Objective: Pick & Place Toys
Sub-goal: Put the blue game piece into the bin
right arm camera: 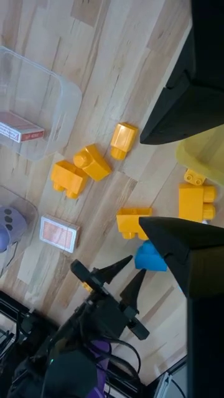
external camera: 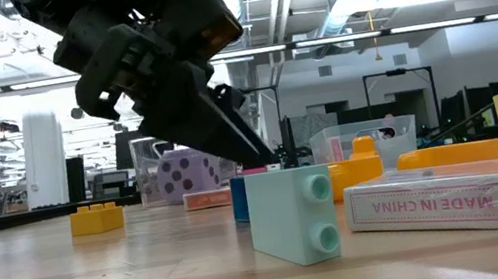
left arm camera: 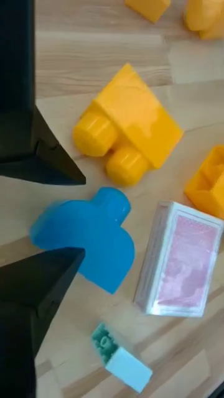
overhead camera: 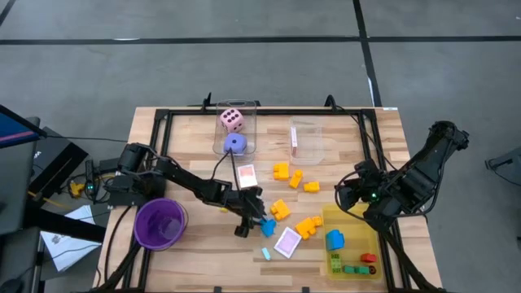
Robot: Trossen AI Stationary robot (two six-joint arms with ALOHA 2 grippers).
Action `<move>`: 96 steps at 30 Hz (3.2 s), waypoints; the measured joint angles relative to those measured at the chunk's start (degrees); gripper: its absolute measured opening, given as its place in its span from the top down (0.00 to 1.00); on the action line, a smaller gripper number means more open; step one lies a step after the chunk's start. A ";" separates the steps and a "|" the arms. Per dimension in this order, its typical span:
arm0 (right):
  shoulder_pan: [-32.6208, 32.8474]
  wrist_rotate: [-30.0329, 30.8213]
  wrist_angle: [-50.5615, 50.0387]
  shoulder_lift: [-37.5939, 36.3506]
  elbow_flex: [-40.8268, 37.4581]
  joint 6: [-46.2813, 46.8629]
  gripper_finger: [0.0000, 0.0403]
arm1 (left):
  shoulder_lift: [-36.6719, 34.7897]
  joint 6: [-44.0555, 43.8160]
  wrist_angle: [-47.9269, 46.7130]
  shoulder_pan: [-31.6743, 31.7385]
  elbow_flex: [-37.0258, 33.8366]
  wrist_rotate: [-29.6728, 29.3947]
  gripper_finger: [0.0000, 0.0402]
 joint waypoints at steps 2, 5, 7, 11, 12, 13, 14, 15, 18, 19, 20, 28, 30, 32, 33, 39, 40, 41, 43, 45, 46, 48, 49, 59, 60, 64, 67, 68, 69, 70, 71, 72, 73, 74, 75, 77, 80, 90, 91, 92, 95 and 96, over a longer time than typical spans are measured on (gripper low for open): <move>0.00 -0.01 0.05 0.00 0.00 0.00 0.52 | 0.00 1.07 0.24 -0.04 0.00 0.04 0.58; 0.00 -0.01 0.25 0.00 0.00 0.00 0.52 | 0.02 1.62 0.36 -0.04 0.00 1.41 0.53; 0.00 -0.01 0.54 0.00 0.00 0.00 0.52 | 0.02 1.65 1.18 -0.08 0.00 3.49 0.48; 0.00 -0.01 0.92 0.00 0.00 0.00 0.52 | 0.02 2.76 3.08 -0.87 0.49 4.47 0.35; 0.00 -0.01 1.05 0.00 0.00 0.00 0.52 | 0.02 3.91 3.10 -0.91 0.93 4.50 0.32; 0.00 -0.01 1.27 0.00 0.00 0.00 0.52 | 0.02 5.11 3.25 -0.95 1.38 4.57 0.30; 0.00 -0.01 1.39 0.02 0.00 0.00 0.52 | 0.02 6.12 3.33 -0.87 1.74 4.94 0.27; 0.00 -0.01 1.38 0.02 0.00 0.00 0.52 | 0.02 7.09 3.27 -0.59 1.99 5.76 0.26; 0.00 -0.23 1.37 0.02 0.00 0.00 0.52 | 1.06 9.21 3.18 0.69 2.84 7.80 0.23; 0.00 -0.31 1.36 0.03 0.00 0.00 0.52 | 1.49 9.74 2.59 1.10 3.04 8.27 0.23; 0.00 -0.34 1.38 0.04 0.00 0.01 0.52 | 2.22 10.38 2.32 1.50 3.43 9.30 0.24; 0.00 -1.25 1.79 0.07 0.00 0.01 0.52 | 7.79 15.13 -1.25 2.30 10.64 13.70 0.24; 0.00 -2.01 1.77 0.07 0.00 0.01 0.52 | 8.15 16.56 -4.78 2.28 11.45 13.69 0.24; 0.02 -2.05 1.75 0.07 0.00 -0.02 0.52 | 8.24 17.79 -6.90 2.28 11.71 13.97 0.24; 0.11 -2.07 1.75 0.09 0.00 -0.07 0.52 | 8.24 18.78 -8.22 2.28 11.74 14.36 0.24; 0.11 -2.10 1.30 0.08 0.00 -0.13 0.52 | 8.24 22.80 -9.24 2.37 11.72 14.60 0.24; 0.11 -2.12 1.30 0.08 0.00 -0.12 0.52 | 8.24 22.80 -9.04 2.41 11.73 14.60 0.24; 0.11 -2.13 1.30 0.09 0.00 -0.11 0.52 | 8.24 22.80 -9.34 2.41 11.74 14.61 0.24; 0.11 -2.16 1.33 0.09 0.00 -0.11 0.52 | 8.24 22.80 -11.32 2.41 11.73 14.61 0.24; 0.11 -2.13 1.42 0.08 0.00 -0.09 0.52 | 8.24 22.73 -12.21 2.41 11.14 14.62 0.24; 0.11 -2.13 1.42 0.08 0.00 -0.10 0.52 | 8.24 22.39 -12.31 2.41 10.64 14.62 0.24; 0.11 -2.13 1.40 0.09 0.00 -0.11 0.52 | 8.26 20.87 -12.62 2.41 9.86 14.64 0.24; 0.11 -2.13 1.33 0.09 0.00 -0.11 0.52 | 8.26 20.14 -12.62 2.30 9.73 14.64 0.24; 0.11 -2.09 1.31 0.09 0.00 -0.02 0.52 | 8.26 15.44 -10.52 1.67 9.55 13.92 0.24; 0.11 -2.09 1.32 0.09 0.00 -0.02 0.52 | 8.26 15.44 -10.40 1.67 9.55 13.92 0.24; 0.09 -2.07 1.31 0.07 0.00 -0.03 0.52 | 8.26 15.42 -10.42 1.67 9.55 13.88 0.29; 0.09 -2.05 1.31 0.09 0.00 -0.02 0.52 | 8.26 14.05 -10.44 1.67 9.55 13.86 0.34; 0.09 -2.03 1.31 0.09 0.00 -0.02 0.52 | 8.26 13.55 -10.46 1.67 9.55 13.84 0.35; 0.09 -2.02 1.32 0.07 0.00 -0.02 0.52 | 8.26 12.87 -10.46 1.67 9.55 13.85 0.35; 0.09 -2.02 1.31 0.09 0.00 -0.04 0.52 | 8.26 12.55 -10.46 1.67 9.55 13.83 0.35; 0.09 -2.02 1.31 0.09 0.00 -0.04 0.52 | 8.26 12.44 -10.49 1.67 9.55 13.77 0.35; 0.09 -2.00 1.31 0.09 0.00 -0.04 0.52 | 8.26 12.42 -10.49 1.65 9.55 13.37 0.34; 0.09 -1.98 1.31 0.09 0.00 -0.04 0.52 | 8.26 12.41 -10.48 1.57 9.55 13.01 0.34; 0.09 -1.95 1.31 0.09 0.00 -0.05 0.52 | 8.26 12.40 -10.46 1.52 9.55 12.91 0.33; 0.09 -1.93 1.31 0.09 0.00 -0.09 0.52 | 8.26 12.22 -10.49 1.52 9.55 12.90 0.33; 0.09 -1.89 1.31 0.09 0.00 -0.11 0.52 | 8.26 10.95 -10.49 1.56 9.55 12.90 0.34; 0.09 -1.72 1.31 0.09 0.00 -0.11 0.52 | 8.00 8.84 -10.88 1.95 9.55 11.98 0.35; -0.71 1.10 2.45 0.09 0.00 -4.29 0.52 | 2.20 3.66 -10.86 4.80 9.51 10.17 0.35; -0.98 1.19 3.29 0.09 0.00 -6.33 0.52 | 1.17 2.89 -11.13 5.51 9.47 10.52 0.35; -1.27 1.53 4.26 0.09 0.00 -9.01 0.52 | 0.03 1.86 -10.70 6.18 9.48 10.61 0.35; -2.10 3.69 9.17 0.09 0.00 -20.31 0.52 | -2.94 -2.01 -9.68 8.57 9.53 12.12 0.35; -2.48 4.26 11.11 0.08 0.00 -24.98 0.52 | -3.73 -3.73 -9.55 9.55 9.53 13.46 0.35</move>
